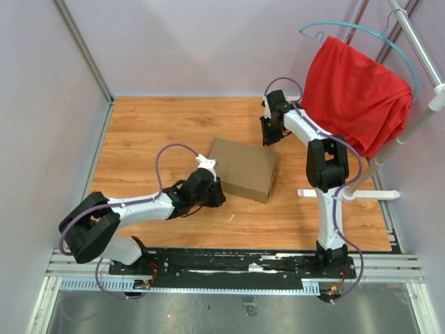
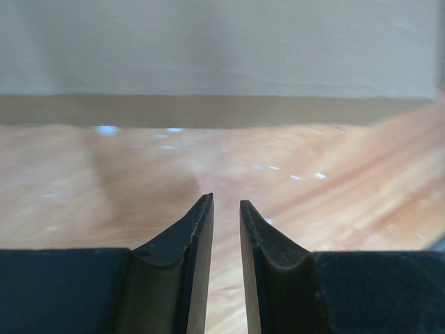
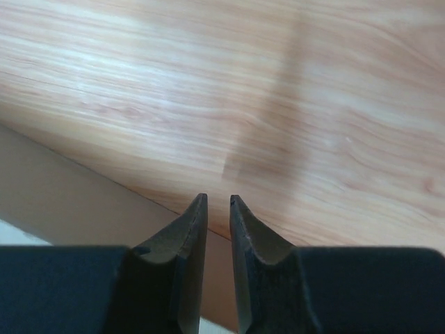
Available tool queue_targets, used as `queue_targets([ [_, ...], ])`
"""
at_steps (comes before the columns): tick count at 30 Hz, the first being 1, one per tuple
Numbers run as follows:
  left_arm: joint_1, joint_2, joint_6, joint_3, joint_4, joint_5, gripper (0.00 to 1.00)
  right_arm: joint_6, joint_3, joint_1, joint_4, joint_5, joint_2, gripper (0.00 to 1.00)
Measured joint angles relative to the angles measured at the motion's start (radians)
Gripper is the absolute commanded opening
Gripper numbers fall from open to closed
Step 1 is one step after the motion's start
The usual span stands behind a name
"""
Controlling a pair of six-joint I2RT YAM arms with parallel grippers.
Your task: Fold the paper box
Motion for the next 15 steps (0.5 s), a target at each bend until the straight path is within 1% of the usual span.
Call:
queue_targets([
  [3, -0.078, 0.035, -0.013, 0.025, 0.062, 0.051, 0.28, 0.01, -0.061, -0.008, -0.001, 0.056, -0.042, 0.21],
  [5, -0.127, 0.106, -0.014, 0.08, 0.097, 0.074, 0.28, 0.014, -0.112, -0.008, 0.0, 0.076, -0.062, 0.21],
  [8, -0.171, 0.219, -0.014, 0.152, 0.154, 0.092, 0.28, 0.014, -0.161, -0.008, 0.004, 0.073, -0.065, 0.21],
  [15, -0.188, 0.399, -0.021, 0.227, 0.224, 0.076, 0.28, 0.012, -0.238, -0.008, 0.042, 0.034, -0.105, 0.21],
])
